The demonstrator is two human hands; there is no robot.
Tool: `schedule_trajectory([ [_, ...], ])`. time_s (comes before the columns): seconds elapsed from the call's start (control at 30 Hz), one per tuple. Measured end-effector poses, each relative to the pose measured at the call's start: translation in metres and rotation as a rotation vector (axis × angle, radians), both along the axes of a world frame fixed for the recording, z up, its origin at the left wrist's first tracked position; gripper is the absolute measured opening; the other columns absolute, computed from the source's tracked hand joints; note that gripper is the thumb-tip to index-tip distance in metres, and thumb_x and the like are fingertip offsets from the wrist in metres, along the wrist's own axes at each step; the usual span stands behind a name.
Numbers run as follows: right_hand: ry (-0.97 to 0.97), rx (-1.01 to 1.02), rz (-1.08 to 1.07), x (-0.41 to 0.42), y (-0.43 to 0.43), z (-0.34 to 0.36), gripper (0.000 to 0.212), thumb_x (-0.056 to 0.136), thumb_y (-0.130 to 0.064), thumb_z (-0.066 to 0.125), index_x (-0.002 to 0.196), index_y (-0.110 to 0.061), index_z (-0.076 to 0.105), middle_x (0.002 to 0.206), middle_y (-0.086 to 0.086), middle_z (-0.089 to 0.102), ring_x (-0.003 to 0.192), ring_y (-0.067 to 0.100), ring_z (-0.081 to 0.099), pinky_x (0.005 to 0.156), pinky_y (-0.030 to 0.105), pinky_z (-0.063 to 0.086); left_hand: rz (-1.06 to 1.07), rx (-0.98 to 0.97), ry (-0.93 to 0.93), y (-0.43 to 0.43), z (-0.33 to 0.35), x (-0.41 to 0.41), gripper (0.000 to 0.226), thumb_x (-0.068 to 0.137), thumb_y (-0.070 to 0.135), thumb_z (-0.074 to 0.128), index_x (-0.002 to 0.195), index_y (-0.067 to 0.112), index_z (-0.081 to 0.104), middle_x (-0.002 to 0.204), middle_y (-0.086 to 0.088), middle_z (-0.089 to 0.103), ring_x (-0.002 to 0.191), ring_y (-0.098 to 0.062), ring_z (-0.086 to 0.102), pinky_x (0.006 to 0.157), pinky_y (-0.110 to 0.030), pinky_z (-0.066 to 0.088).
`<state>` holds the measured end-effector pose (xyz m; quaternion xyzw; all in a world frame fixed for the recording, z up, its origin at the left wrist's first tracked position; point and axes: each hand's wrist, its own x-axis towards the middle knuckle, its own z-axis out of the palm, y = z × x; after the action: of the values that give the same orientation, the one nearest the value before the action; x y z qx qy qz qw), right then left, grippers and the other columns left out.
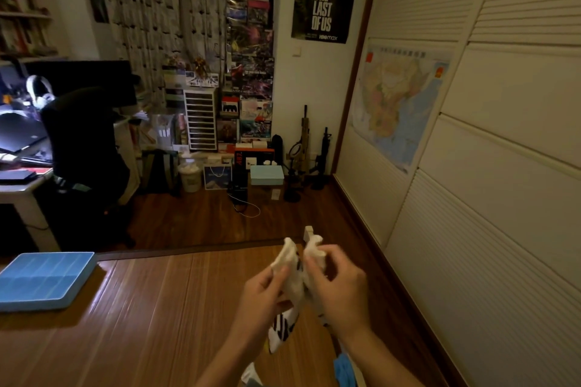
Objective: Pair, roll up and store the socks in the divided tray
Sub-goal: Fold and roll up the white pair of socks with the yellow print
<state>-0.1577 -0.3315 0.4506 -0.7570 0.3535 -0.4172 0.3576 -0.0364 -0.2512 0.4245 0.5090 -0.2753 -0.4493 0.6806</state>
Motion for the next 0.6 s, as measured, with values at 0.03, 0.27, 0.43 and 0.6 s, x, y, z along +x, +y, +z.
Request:
schedule_trajectory([
  [0.03,0.024,-0.012,0.076,0.005,0.007,-0.001,0.021,0.095,-0.04,0.063,0.11,-0.026,0.069,0.099,-0.015,0.067,0.088,-0.001,0.068,0.068,0.021,0.06,-0.016,-0.003,0.0,-0.002,0.001,-0.006,0.039,0.093,0.038,0.054,0.121,0.016,0.07,0.11,-0.007,0.078,0.103,-0.025,0.075,0.077,-0.031,0.062],
  [0.27,0.007,0.008,0.131,0.002,0.004,0.001,0.027,0.094,-0.04,0.065,0.12,-0.03,0.067,0.113,-0.027,0.052,0.103,0.001,0.061,0.08,0.022,0.058,-0.058,-0.004,0.07,0.0,0.008,-0.01,0.038,0.102,0.035,0.048,0.125,0.014,0.069,0.115,-0.013,0.076,0.107,-0.027,0.073,0.079,-0.033,0.06],
  [0.43,-0.021,0.05,0.081,0.0,0.003,0.003,0.053,0.088,-0.039,0.074,0.136,-0.04,0.053,0.125,-0.028,0.045,0.117,-0.001,0.053,0.088,0.025,0.058,-0.09,-0.046,0.028,0.003,0.013,-0.015,0.044,0.096,0.038,0.05,0.127,0.013,0.066,0.118,-0.01,0.075,0.112,-0.026,0.071,0.087,-0.035,0.06],
  [0.6,-0.021,-0.015,0.066,-0.007,0.001,0.012,0.044,0.082,-0.033,0.081,0.12,-0.039,0.061,0.122,-0.022,0.049,0.114,0.001,0.052,0.091,0.027,0.055,-0.109,-0.049,-0.017,0.007,0.014,-0.011,0.04,0.097,0.037,0.049,0.127,0.019,0.067,0.118,-0.005,0.075,0.109,-0.023,0.072,0.085,-0.032,0.059],
])
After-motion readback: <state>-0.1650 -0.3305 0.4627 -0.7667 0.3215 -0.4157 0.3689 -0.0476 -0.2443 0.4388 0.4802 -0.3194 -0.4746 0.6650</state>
